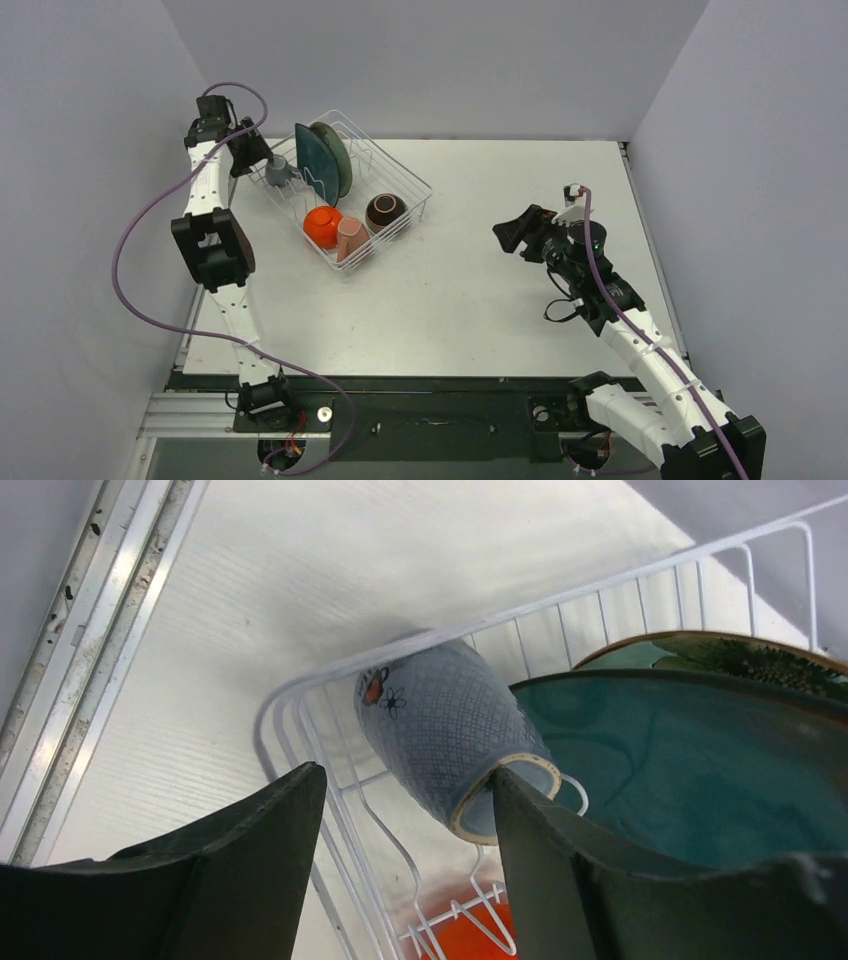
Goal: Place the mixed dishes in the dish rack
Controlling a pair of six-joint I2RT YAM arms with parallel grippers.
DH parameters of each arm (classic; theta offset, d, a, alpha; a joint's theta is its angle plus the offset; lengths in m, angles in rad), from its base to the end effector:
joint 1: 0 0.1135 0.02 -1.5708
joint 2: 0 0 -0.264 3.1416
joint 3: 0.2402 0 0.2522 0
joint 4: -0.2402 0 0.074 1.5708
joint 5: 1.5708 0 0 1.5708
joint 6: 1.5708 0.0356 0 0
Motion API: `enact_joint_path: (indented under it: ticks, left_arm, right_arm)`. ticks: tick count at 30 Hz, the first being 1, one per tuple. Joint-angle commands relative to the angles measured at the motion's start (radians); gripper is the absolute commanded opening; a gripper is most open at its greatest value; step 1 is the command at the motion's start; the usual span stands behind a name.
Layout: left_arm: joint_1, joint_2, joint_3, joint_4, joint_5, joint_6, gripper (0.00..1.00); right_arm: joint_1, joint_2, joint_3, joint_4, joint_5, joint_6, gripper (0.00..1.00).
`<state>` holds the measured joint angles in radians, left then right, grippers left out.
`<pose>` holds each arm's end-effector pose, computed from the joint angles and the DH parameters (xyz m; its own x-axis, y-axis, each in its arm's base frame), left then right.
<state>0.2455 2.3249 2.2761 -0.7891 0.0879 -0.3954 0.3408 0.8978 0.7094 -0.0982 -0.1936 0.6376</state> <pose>0.5067 0.1237 0.2725 -0.5940 -0.5444 -0.5923 -0.4485 0.8353 -0.3179 0.1973 0.0772 0.3022 -0.5129 0.4379 -0.7384 -0.2447 0.7498 0.6147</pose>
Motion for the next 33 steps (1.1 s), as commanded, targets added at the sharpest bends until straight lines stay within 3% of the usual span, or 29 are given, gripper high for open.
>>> enact_joint_path:
  ticks: [1, 11, 16, 22, 33]
  left_arm:
    - [-0.023, -0.087, -0.041, 0.055, -0.055, 0.098, 0.62]
    - [-0.062, -0.208, -0.177, 0.188, -0.02, 0.235, 0.79]
    - [-0.098, -0.242, -0.18, 0.193, -0.057, 0.436, 0.89]
    - [-0.178, -0.281, -0.288, 0.276, -0.235, 0.577, 0.92]
    - [-0.189, -0.192, -0.242, 0.202, -0.245, 0.555, 0.93]
  right_arm:
    - [-0.005, -0.003, -0.006, 0.056, -0.015, 0.009, 0.69]
    - [-0.006, -0.004, -0.007, 0.058, -0.016, 0.012, 0.69]
    - [-0.003, -0.002, -0.008, 0.056, -0.018, 0.011, 0.69]
    - [-0.006, 0.01, 0.001, 0.05, -0.023, 0.016, 0.69]
    - [-0.005, 0.012, 0.016, 0.032, -0.018, 0.01, 0.69]
